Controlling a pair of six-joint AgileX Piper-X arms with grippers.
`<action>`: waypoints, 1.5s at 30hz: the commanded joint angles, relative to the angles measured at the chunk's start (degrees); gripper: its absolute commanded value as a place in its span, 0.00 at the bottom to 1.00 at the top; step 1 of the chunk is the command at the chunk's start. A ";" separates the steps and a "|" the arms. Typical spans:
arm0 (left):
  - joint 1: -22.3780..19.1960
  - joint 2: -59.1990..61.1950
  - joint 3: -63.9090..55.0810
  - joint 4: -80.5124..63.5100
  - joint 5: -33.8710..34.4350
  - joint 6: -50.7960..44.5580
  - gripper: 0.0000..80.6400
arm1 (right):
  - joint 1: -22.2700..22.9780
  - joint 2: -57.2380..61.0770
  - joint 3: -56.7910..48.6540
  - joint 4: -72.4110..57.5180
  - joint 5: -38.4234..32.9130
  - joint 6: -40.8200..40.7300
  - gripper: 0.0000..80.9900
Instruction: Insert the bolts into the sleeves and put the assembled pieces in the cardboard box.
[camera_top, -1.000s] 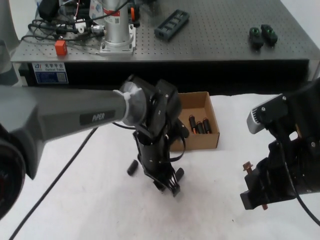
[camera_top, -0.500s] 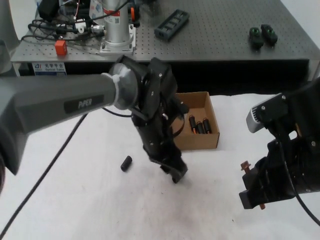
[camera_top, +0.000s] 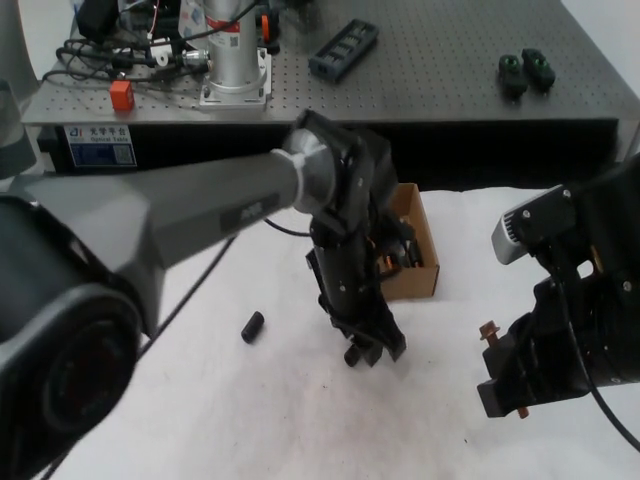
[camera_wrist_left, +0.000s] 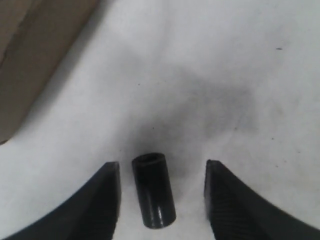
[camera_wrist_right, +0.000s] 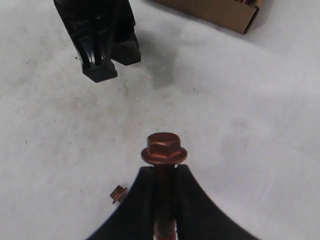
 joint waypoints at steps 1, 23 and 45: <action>-0.48 0.25 -1.02 0.66 -1.72 0.82 0.47 | -0.31 -0.38 -0.15 -0.69 -0.74 0.20 0.03; 0.14 -16.22 15.82 -9.21 3.72 -9.65 0.01 | -0.31 -0.97 0.37 -15.79 -8.02 11.61 0.03; 0.29 -50.31 63.66 -77.16 20.36 -22.89 0.01 | 1.83 4.06 11.73 -64.89 -23.75 33.71 0.03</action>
